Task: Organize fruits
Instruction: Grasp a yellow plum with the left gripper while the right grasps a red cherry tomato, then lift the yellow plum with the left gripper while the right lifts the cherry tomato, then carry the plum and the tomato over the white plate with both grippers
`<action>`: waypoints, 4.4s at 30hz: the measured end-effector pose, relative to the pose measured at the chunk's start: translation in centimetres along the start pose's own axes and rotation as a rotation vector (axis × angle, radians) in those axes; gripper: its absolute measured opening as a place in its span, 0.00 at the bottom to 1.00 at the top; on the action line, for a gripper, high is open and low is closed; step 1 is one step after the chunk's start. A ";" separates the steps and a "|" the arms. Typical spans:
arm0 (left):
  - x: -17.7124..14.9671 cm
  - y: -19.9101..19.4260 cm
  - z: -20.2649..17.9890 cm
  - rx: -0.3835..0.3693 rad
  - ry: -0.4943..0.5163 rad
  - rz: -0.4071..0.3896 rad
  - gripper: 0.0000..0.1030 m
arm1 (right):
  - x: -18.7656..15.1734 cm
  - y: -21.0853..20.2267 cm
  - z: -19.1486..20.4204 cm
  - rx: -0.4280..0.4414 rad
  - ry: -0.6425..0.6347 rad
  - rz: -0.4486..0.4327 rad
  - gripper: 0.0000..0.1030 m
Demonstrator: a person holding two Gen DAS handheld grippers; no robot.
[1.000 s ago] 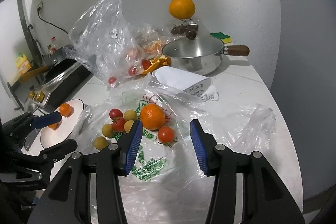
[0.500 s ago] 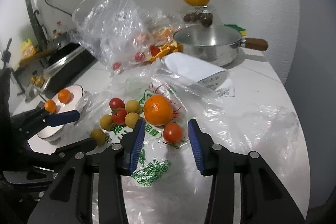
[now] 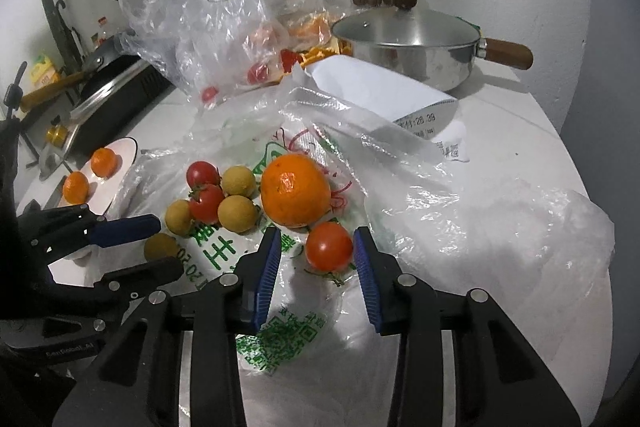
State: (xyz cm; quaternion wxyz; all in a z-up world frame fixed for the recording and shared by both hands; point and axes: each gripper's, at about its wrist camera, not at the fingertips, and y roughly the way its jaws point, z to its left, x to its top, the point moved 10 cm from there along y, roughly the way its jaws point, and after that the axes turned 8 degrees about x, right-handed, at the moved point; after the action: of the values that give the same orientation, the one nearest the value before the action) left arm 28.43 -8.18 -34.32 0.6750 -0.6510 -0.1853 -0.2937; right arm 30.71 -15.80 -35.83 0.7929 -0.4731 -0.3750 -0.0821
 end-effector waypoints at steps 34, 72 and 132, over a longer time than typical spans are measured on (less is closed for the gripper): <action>-0.6 -3.8 -0.6 -0.048 0.015 -0.050 0.27 | 0.5 -1.3 2.2 -0.037 -0.056 -0.008 0.26; -3.1 -8.9 3.0 -0.047 -0.032 -0.122 0.27 | 0.6 -3.5 9.0 -0.049 -0.144 -0.031 0.26; -9.4 -7.9 19.3 0.176 -0.173 -0.095 0.27 | 1.0 4.6 22.1 0.047 -0.300 0.079 0.26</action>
State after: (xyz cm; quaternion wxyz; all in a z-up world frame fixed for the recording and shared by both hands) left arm 18.81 12.47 -32.57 0.6962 -0.6027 -0.2983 -0.2510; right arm 22.21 4.85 -32.27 0.7415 -0.4757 -0.4723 0.0295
